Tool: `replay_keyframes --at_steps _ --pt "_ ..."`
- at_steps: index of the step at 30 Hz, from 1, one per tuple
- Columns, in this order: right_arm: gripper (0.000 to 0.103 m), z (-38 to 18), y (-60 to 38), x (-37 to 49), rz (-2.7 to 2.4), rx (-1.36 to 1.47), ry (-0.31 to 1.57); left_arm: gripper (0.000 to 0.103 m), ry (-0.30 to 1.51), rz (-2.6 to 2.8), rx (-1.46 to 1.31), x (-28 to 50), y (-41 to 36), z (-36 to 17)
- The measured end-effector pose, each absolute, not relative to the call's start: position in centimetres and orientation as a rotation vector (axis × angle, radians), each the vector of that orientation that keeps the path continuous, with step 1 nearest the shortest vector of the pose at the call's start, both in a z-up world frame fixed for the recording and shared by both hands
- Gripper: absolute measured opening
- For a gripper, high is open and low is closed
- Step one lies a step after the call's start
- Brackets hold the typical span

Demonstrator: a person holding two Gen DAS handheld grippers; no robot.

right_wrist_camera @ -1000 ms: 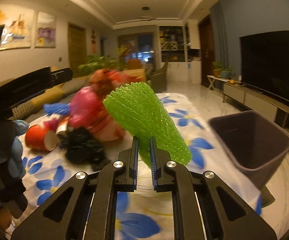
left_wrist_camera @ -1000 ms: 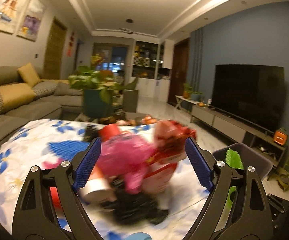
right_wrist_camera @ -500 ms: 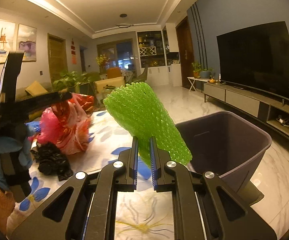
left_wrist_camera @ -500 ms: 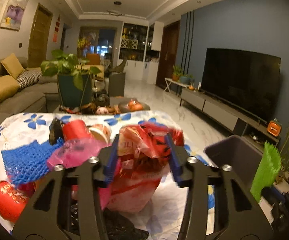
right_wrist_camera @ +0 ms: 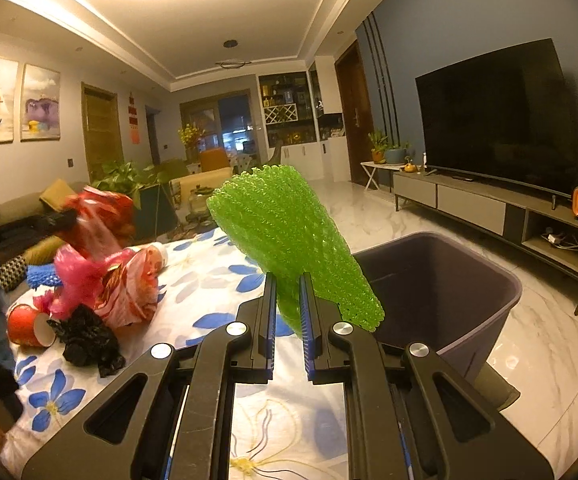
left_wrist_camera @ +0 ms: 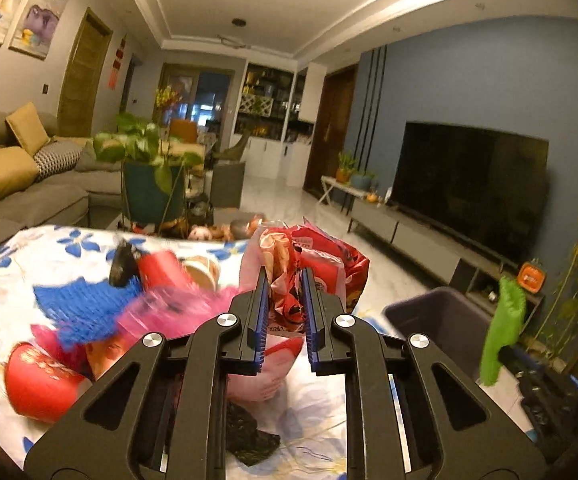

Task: Collect trash
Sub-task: 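Carry both items over the grey bin and open both tools to drop them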

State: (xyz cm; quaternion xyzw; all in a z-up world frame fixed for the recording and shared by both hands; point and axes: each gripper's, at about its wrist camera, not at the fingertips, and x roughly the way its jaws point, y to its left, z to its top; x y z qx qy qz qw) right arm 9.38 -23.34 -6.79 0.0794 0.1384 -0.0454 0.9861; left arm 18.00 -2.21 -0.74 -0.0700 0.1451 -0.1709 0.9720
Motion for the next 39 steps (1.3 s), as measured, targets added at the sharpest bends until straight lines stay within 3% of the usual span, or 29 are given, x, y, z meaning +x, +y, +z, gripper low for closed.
replay_keyframes --at_steps 13,27,39 --pt "0.012 -4.8 -25.2 9.0 -0.167 0.145 0.195 0.015 0.221 -0.413 -0.066 16.4 -8.1 1.6" --pt "0.012 -3.6 -30.4 10.3 -0.258 0.135 0.142 0.015 0.274 -0.623 -0.017 20.0 -20.9 -1.8" --pt "0.012 -5.0 -31.6 11.7 -0.254 0.142 0.154 0.015 0.313 -0.669 -0.018 22.5 -24.4 -4.3"
